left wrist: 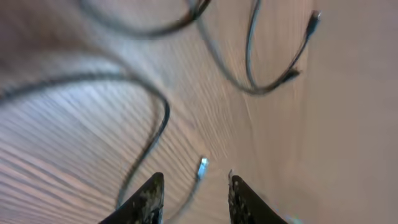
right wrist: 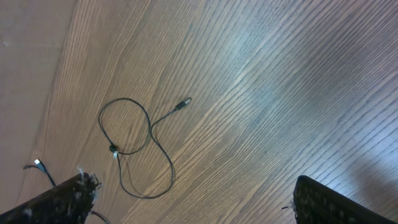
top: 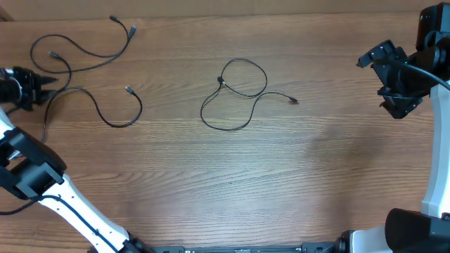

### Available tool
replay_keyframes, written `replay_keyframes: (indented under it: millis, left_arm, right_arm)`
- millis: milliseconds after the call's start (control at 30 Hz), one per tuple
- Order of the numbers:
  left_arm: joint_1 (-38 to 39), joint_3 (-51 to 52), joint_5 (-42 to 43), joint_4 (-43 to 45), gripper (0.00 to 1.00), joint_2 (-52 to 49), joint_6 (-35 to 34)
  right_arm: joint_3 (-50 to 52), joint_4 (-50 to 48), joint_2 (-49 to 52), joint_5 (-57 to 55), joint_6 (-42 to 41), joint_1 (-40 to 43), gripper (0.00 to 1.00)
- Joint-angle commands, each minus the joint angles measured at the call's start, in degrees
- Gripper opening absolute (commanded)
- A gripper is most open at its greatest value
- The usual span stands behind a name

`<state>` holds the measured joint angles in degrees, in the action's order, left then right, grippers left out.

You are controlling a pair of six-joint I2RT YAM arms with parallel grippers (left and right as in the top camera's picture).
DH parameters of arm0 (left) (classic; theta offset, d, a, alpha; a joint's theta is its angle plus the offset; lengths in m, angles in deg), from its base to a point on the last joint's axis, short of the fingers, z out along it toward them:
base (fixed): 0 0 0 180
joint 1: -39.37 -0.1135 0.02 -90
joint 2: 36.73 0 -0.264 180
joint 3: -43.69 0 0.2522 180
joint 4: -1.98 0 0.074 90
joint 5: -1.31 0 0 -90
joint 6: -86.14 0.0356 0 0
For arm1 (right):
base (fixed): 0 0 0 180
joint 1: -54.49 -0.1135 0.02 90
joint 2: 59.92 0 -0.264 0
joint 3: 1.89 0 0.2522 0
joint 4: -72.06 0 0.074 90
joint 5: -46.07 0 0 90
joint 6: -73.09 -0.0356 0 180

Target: Untangle cables

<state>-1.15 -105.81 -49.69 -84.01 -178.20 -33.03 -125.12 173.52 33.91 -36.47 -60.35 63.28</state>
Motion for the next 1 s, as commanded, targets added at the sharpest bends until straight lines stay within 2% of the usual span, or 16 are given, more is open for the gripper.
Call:
replay_keyframes:
  millis: [0,67,200,233,500,633,967]
  left_arm:
    - [4.6,-7.4,-20.6,0.3,0.35,0.9,7.1]
    - [6.9,-7.5,-29.3,1.2,0.47,0.9,9.2]
    - [11.2,-6.3,-40.9,3.7,0.57,0.3,18.8]
    - [12.8,-6.0,-43.1,5.1,0.67,-0.7,21.3]
    - [14.3,-5.9,-42.1,14.5,0.7,-4.0,19.4]
    - [14.3,-5.9,-41.8,19.3,0.66,-5.2,15.3]
    - [14.7,-5.9,-38.3,26.6,0.63,-10.3,15.2]
  right_arm:
    - [-0.4,-0.2,-0.2,-0.6,0.4,-0.1,1.0]
    - [-0.4,-0.2,-0.3,-0.6,0.4,-0.1,1.0]
    - [-0.4,-0.2,-0.2,-0.6,0.4,-0.1,1.0]
    - [-0.4,-0.2,-0.2,-0.6,0.4,-0.1,1.0]
    - [-0.4,-0.2,-0.2,-0.6,0.4,-0.1,1.0]
    - [-0.4,-0.2,-0.2,-0.6,0.4,-0.1,1.0]
    - [-0.4,-0.2,-0.2,-0.6,0.4,-0.1,1.0]
